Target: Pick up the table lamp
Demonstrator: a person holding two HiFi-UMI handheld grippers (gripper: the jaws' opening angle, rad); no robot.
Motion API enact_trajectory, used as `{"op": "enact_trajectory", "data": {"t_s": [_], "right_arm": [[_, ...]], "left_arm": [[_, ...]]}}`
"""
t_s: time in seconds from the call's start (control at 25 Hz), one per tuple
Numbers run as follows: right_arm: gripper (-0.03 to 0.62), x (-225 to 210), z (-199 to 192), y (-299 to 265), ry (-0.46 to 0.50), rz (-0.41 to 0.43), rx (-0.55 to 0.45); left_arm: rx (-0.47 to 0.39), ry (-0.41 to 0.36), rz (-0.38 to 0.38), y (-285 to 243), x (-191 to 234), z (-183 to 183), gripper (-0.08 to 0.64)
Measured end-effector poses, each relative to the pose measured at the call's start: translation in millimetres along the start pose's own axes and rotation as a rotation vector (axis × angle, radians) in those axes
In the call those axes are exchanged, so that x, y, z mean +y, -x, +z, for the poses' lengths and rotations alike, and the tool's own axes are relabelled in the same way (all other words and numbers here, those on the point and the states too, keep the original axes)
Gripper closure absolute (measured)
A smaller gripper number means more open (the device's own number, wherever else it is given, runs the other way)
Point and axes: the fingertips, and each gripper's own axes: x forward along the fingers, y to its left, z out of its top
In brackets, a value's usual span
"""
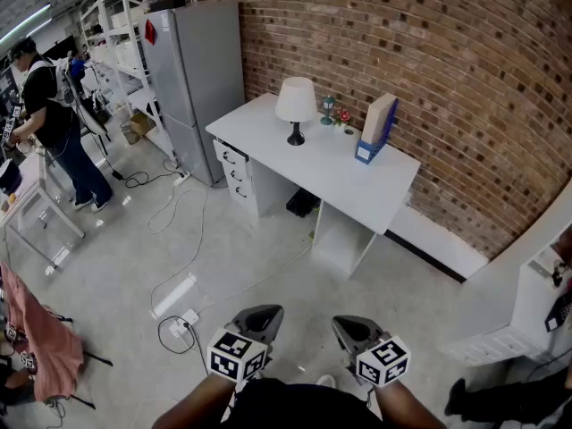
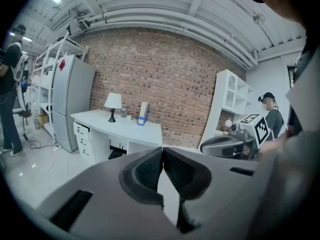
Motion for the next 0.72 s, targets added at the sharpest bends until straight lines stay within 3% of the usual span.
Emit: {"op": "enact_trajectory", "data": {"t_s": [0.56,0.72], "right_arm": [[0.589,8.1,-0.8,-4.7,0.013,0.013,0.011],[0.589,9.9,2.3,-5.6,-0.028,0.015,-0.012]], "left_arm": [[0.002,-0.025,-0.006,3.0,-0.6,0.1,0.555],[0.000,-0.022,-0.015,5.1,0.4,0.8,0.555]]}}
